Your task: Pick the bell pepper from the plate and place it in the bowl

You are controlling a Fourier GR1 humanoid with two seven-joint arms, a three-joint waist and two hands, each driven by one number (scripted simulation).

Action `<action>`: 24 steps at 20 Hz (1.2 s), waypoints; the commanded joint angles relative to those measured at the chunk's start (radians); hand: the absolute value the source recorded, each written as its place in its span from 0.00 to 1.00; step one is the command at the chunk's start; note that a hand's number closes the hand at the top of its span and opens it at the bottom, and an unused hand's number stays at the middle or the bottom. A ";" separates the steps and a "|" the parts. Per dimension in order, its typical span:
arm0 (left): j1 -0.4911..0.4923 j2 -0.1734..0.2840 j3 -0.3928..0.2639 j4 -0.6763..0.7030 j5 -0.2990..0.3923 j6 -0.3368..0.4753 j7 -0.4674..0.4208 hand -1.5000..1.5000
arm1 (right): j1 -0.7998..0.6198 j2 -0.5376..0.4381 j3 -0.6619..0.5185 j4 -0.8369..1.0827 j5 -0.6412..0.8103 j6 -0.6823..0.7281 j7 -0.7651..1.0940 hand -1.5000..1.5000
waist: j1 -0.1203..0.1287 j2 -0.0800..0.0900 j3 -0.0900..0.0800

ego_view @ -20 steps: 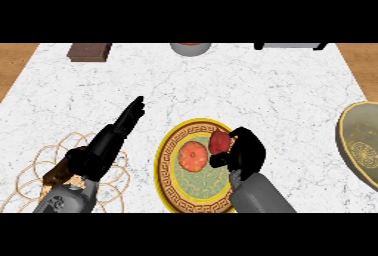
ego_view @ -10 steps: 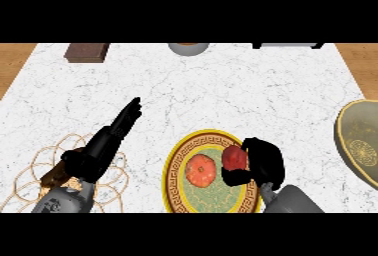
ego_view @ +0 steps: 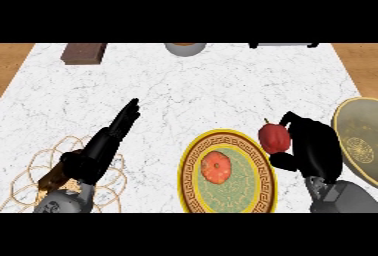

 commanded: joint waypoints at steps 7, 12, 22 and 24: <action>0.009 0.004 0.029 0.010 -0.004 -0.041 -0.018 0.50 | 0.070 -0.063 -0.312 -0.263 -0.068 -0.126 -0.014 1.00 | 0.007 0.006 0.001; -0.060 -0.031 0.072 0.066 -0.016 -0.068 0.001 0.50 | 0.098 -0.072 -0.407 -0.234 -0.062 -0.027 -0.026 1.00 | 0.013 0.008 0.001; 0.023 -0.084 0.018 0.031 -0.083 -0.059 -0.030 0.50 | 0.140 -0.177 -0.619 0.116 -0.030 -0.187 -0.354 1.00 | 0.018 0.008 0.001; 0.005 -0.043 0.063 -0.025 -0.045 -0.088 0.019 0.50 | 0.105 -0.162 -0.628 0.294 -0.042 -0.231 -0.437 1.00 | 0.028 0.010 0.002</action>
